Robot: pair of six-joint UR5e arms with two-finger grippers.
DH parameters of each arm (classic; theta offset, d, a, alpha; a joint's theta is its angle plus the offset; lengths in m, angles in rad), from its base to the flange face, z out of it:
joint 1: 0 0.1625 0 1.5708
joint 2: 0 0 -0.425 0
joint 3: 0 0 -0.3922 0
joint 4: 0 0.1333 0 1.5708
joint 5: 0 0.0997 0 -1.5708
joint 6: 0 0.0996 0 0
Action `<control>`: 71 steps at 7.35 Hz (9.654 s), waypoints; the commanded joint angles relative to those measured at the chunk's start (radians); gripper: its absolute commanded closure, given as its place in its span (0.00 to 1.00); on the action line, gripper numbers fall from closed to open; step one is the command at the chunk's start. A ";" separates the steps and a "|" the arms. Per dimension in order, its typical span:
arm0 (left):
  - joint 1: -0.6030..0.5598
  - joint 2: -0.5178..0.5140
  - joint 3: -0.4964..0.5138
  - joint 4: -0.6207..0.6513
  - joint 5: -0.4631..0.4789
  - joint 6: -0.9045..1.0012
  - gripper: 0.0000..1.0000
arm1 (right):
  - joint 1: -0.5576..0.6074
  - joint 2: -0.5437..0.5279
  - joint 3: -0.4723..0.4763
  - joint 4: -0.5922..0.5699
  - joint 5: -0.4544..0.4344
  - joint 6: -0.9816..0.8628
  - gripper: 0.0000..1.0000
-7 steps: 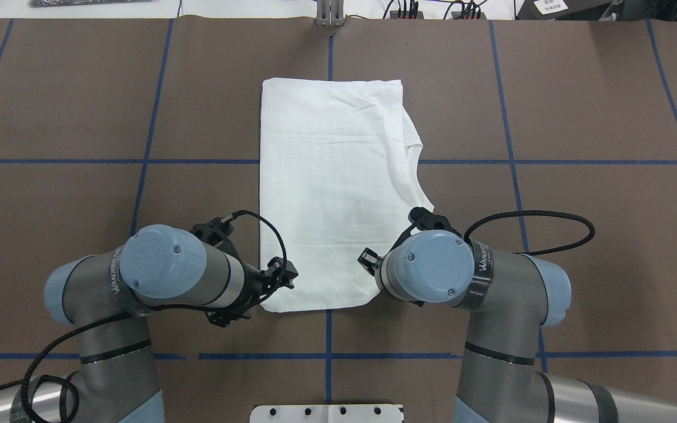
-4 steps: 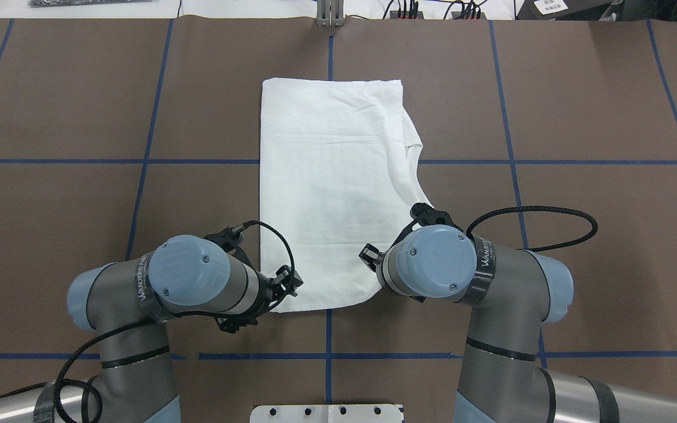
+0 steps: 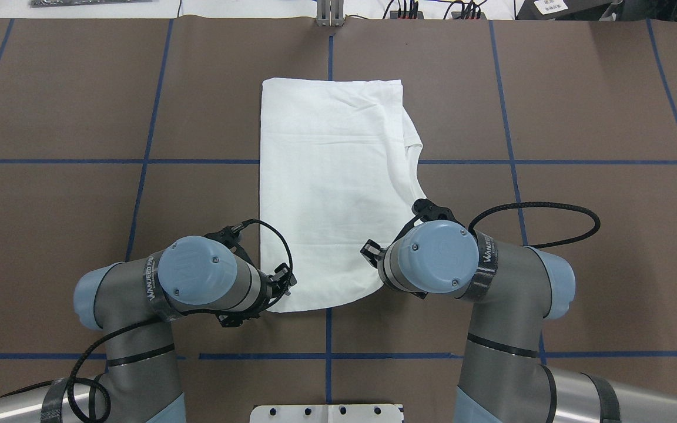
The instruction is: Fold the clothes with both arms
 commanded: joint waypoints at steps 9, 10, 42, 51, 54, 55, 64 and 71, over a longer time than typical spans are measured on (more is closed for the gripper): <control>-0.002 -0.014 0.006 0.011 0.023 -0.003 1.00 | 0.001 -0.002 -0.003 -0.011 0.000 0.000 1.00; -0.006 -0.016 -0.010 0.011 0.021 -0.003 1.00 | 0.001 -0.002 -0.003 -0.011 0.002 -0.002 1.00; -0.331 -0.164 0.141 0.025 -0.152 0.248 1.00 | 0.302 0.225 -0.328 0.005 0.385 -0.367 1.00; -0.429 -0.192 0.210 -0.012 -0.158 0.285 0.00 | 0.326 0.175 -0.333 0.147 0.387 -0.370 0.00; -0.507 -0.088 0.143 -0.013 -0.213 0.612 0.00 | 0.432 0.155 -0.299 0.134 0.378 -0.569 0.00; -0.567 -0.024 0.084 -0.014 -0.226 0.753 0.00 | 0.494 0.122 -0.297 0.133 0.390 -0.713 0.00; -1.100 0.424 -0.037 0.097 -0.453 1.891 0.00 | 1.081 -0.401 -0.278 0.095 0.652 -1.865 0.00; -1.172 0.469 0.089 0.187 -0.447 2.024 0.00 | 1.135 -0.501 -0.274 0.087 0.706 -1.773 0.00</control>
